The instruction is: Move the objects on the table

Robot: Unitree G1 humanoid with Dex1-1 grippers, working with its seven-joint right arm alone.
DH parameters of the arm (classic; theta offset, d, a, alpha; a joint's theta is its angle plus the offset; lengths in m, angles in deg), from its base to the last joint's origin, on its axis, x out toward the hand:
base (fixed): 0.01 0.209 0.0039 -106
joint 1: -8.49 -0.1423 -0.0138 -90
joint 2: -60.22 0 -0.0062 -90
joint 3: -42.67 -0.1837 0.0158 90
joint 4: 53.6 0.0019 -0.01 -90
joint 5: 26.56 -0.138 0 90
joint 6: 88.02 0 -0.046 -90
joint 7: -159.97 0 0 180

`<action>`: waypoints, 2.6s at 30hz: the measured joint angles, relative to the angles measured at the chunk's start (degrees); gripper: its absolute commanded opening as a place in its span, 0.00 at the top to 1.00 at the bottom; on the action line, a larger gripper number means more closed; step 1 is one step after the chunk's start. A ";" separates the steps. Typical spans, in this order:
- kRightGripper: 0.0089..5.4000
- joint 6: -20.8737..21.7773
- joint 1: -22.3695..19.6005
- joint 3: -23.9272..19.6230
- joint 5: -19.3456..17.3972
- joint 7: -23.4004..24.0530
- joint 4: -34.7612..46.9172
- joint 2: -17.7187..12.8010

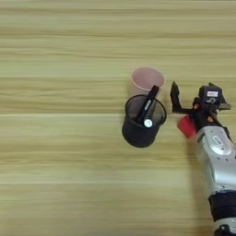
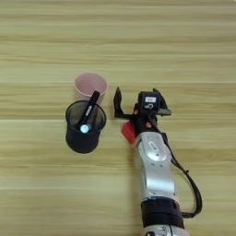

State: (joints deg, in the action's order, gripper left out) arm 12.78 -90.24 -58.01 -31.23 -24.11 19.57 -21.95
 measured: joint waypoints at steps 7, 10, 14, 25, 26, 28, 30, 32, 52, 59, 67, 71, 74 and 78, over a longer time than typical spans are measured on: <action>0.01 1.01 -0.03 0.00 0.03 0.01 -0.96 0.01; 0.01 1.08 -0.06 0.00 0.04 0.01 -1.13 0.01; 0.01 1.26 -0.20 0.00 0.12 0.08 -1.55 0.01; 0.01 2.30 -0.28 -0.07 0.78 0.18 -0.86 0.00; 0.01 2.30 -0.27 -0.14 0.75 0.17 -0.61 0.00; 0.01 2.27 0.10 -0.37 0.45 0.10 0.69 0.00; 0.01 2.23 0.42 -0.55 0.10 0.03 1.50 0.00; 0.01 2.20 1.39 -0.56 -0.16 -0.09 2.56 0.02; 0.01 -0.24 10.69 0.85 -2.60 -3.60 14.37 0.73; 0.01 -0.33 13.03 1.56 -2.59 -3.96 14.92 1.39; 0.01 -0.32 13.80 1.65 -2.42 -3.72 13.55 1.65; 0.01 -0.32 13.80 1.30 -2.38 -3.57 12.87 1.63; 0.01 -0.32 13.80 1.42 -2.17 -3.62 12.35 1.65; 0.01 -0.33 13.78 1.45 -1.80 -3.51 11.32 1.65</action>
State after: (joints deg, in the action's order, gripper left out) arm 12.45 -76.46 -56.56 -33.02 -27.61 30.88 -20.31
